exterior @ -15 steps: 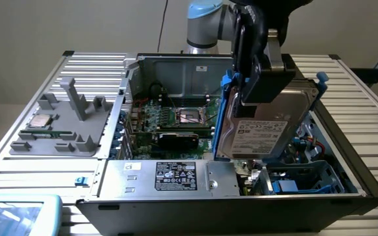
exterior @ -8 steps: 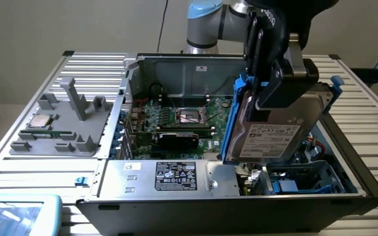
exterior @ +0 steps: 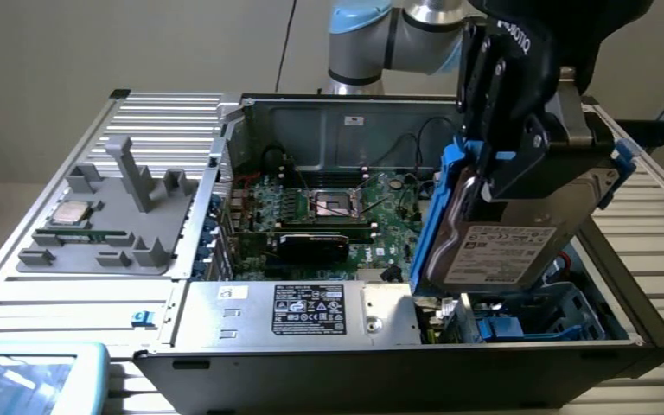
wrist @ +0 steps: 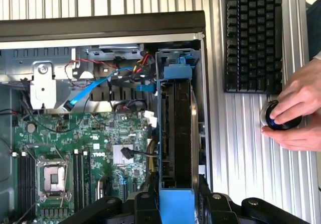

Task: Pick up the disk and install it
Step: 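Pick up the disk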

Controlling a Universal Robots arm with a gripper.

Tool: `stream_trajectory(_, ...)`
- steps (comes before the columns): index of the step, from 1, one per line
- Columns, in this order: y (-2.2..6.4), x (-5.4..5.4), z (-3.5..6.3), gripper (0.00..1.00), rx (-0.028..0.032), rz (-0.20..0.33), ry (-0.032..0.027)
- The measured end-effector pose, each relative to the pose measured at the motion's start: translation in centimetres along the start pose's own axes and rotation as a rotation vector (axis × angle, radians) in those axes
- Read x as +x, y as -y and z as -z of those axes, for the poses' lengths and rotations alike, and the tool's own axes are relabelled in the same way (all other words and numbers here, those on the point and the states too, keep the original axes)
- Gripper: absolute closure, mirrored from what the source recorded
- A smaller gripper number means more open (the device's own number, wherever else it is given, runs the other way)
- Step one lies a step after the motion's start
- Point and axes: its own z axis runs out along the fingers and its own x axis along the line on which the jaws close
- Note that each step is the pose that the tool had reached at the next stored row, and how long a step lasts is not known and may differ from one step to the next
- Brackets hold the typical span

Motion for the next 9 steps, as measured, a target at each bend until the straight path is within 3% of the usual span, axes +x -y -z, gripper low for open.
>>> stream_trajectory(9, -2.37, -0.7, -0.11, 0.63, 0.0003, 0.000, 0.0000)
